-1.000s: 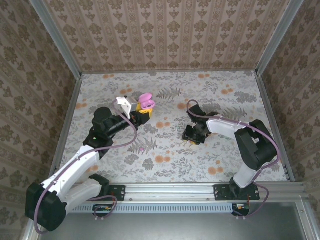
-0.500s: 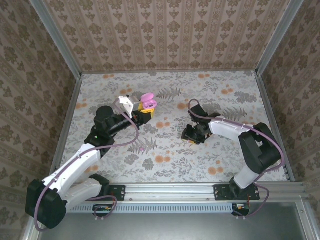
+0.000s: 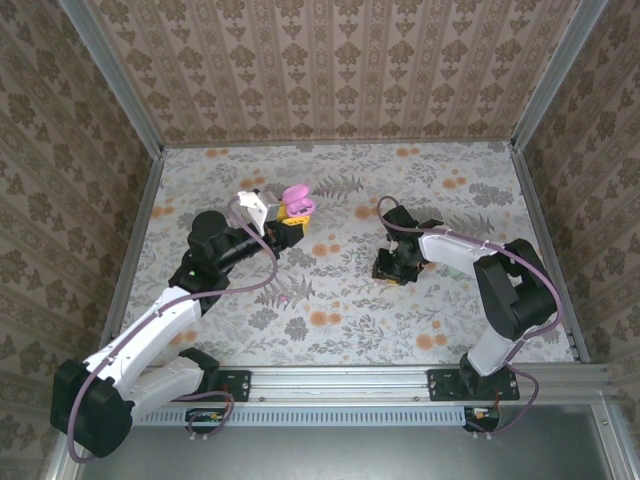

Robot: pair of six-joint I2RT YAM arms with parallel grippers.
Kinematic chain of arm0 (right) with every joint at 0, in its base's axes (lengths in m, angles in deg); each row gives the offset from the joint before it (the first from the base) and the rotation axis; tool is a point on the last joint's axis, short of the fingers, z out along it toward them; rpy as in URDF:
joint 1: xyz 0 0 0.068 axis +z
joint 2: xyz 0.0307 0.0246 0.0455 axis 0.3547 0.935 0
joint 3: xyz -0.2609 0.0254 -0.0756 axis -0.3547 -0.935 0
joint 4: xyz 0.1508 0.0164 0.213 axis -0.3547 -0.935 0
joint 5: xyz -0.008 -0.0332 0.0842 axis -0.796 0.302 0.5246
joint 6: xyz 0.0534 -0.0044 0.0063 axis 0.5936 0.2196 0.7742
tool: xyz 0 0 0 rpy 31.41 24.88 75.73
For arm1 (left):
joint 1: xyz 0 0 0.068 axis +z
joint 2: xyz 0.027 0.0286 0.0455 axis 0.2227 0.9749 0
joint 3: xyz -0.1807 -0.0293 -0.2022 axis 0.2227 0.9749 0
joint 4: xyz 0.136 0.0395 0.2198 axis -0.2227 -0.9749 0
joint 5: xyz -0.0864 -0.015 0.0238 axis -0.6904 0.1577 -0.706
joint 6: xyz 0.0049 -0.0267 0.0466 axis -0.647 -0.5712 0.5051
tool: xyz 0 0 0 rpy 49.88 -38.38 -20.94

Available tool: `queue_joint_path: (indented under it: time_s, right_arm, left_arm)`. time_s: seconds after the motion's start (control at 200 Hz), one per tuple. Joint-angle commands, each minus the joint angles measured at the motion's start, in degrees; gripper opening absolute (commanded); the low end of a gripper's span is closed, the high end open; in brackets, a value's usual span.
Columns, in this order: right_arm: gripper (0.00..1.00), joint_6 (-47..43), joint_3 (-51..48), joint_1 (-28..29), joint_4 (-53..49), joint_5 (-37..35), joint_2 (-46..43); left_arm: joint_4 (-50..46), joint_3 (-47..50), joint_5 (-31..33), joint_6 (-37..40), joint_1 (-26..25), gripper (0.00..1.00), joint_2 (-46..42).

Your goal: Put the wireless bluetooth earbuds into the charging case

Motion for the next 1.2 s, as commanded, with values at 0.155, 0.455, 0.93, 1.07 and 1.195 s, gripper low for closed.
queue_joint_path:
  time_s: [0.155,0.455,0.93,1.07,1.195]
  right_arm:
    - [0.28,-3.1,2.4,0.0,-1.1,3.7,4.2]
    - [0.28,-2.6,2.9,0.4,-0.5,4.7,5.1]
    - [0.33,0.3,3.1,3.2,-0.8,2.5,4.3]
    - [0.33,0.8,2.8,3.2,0.5,5.2,4.0]
    - [0.32,1.2,2.9,3.2,2.4,6.0,4.9]
  left_arm:
    - [0.6,-2.3,0.3,1.1,-0.5,0.28,0.8]
    - [0.4,-2.6,0.2,1.2,-0.6,0.29,1.2]
    - [0.7,-2.6,0.0,1.2,-0.6,0.28,1.4]
    - [1.0,-2.3,-0.1,1.4,-0.6,0.28,1.4]
    - [1.0,-2.4,-0.3,1.5,-0.6,0.28,1.3]
